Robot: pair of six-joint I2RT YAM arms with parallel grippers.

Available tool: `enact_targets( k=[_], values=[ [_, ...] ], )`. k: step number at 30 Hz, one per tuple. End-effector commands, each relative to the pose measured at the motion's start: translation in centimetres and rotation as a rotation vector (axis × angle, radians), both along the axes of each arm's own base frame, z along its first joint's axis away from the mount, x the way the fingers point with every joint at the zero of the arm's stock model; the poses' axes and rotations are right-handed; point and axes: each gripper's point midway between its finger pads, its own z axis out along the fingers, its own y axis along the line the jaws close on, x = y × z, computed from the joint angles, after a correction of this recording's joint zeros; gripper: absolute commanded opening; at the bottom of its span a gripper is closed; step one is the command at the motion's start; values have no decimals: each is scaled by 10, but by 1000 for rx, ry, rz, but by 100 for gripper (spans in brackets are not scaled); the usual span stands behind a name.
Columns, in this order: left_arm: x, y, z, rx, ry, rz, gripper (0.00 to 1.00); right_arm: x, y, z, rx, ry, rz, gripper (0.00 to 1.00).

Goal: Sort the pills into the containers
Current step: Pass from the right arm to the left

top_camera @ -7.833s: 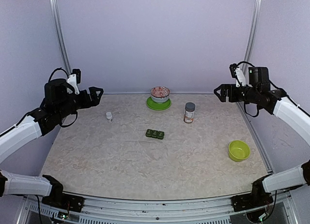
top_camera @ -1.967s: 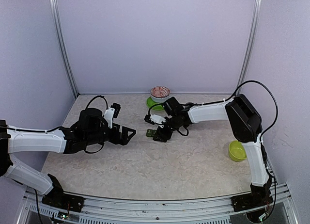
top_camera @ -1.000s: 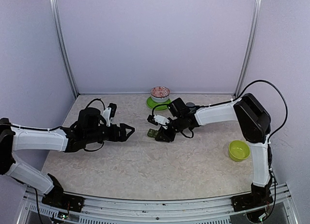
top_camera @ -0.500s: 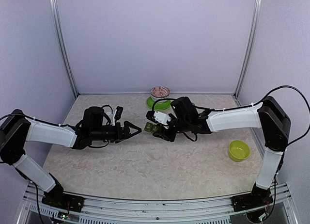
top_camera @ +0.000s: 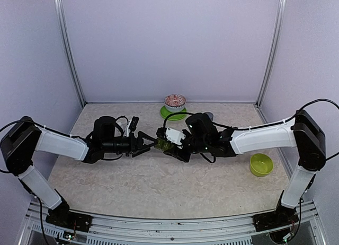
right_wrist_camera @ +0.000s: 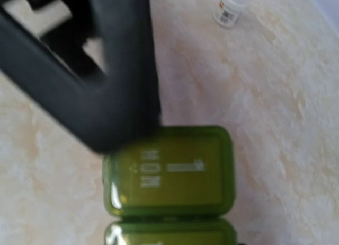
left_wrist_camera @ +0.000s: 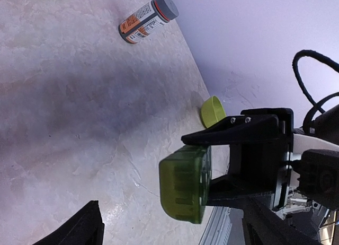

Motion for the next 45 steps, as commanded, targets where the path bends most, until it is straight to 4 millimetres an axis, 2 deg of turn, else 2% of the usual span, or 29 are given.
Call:
enact_targets(
  k=[1,14,21,26,28,34,43,45],
  values=[
    [0,-13,14,-57,-17,-47,87,-7,8,29,72,-61,4,35],
    [-12,-27,22,-97,-33,-130,76,-16,12,29,73,-62,27,34],
    [-14,-33,15,-86,-18,-156,72,-18,13,31,72,-68,38,33],
    [-15,-35,12,-90,-6,-164,65,-20,14,31,72,-71,45,33],
    [-15,-36,11,-93,-3,-169,59,-21,14,30,70,-72,46,33],
    [-17,-37,8,-94,6,-175,52,-22,15,30,70,-74,49,33],
    [-16,-37,5,-100,10,-168,49,-25,16,23,53,-67,59,33],
    [-15,-37,5,-99,12,-168,45,-25,16,22,49,-65,60,33]
  ],
)
